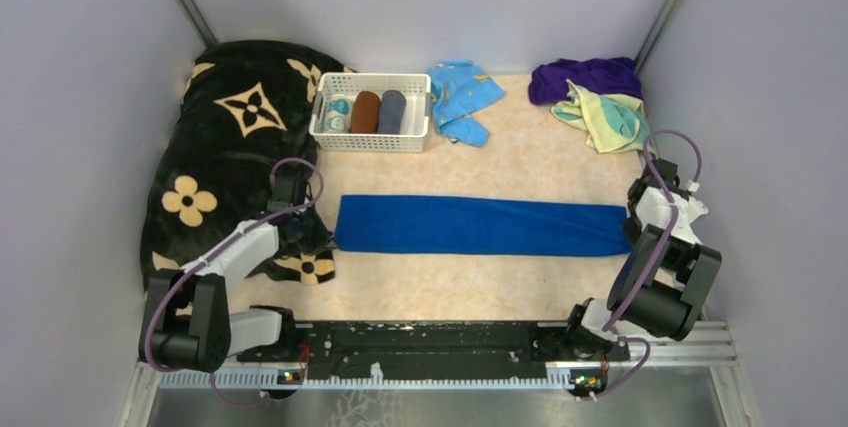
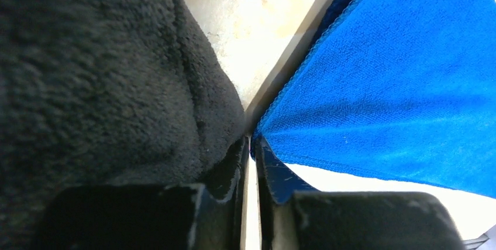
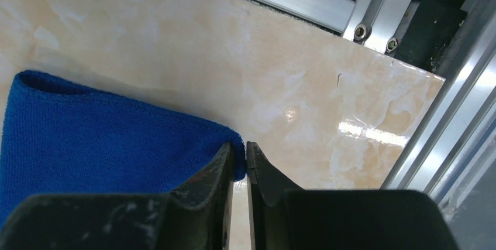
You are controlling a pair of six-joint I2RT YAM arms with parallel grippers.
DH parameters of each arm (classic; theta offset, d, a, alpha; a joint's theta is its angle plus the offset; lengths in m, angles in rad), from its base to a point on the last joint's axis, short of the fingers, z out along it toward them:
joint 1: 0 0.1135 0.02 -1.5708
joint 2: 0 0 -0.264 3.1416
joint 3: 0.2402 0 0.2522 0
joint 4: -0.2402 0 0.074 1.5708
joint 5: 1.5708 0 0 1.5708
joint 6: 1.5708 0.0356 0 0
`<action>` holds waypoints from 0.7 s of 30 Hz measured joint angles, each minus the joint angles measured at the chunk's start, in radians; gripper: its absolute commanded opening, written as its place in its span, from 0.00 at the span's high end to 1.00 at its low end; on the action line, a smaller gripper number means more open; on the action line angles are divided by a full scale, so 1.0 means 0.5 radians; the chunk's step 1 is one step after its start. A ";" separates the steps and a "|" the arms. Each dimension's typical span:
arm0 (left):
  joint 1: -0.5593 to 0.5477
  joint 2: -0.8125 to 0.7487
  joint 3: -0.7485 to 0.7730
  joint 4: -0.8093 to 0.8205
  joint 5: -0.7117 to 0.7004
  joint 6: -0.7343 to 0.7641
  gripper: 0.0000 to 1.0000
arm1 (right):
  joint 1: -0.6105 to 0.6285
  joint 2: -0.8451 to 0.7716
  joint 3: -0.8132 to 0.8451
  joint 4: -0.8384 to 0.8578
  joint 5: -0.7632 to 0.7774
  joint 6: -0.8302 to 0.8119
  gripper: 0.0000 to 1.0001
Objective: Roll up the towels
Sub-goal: Fold the towel at the center of the board.
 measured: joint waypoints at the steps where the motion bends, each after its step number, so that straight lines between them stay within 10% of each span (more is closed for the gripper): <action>1: 0.000 0.000 -0.002 -0.001 0.001 -0.001 0.80 | 0.000 0.010 0.000 0.008 0.005 -0.004 0.75; 10: 0.000 -0.149 0.014 -0.050 0.002 -0.001 0.49 | -0.008 -0.028 0.007 0.030 -0.006 -0.061 0.50; 21: -0.054 -0.155 0.468 -0.037 0.021 0.167 0.56 | 0.242 -0.285 0.242 0.113 -0.347 -0.255 0.33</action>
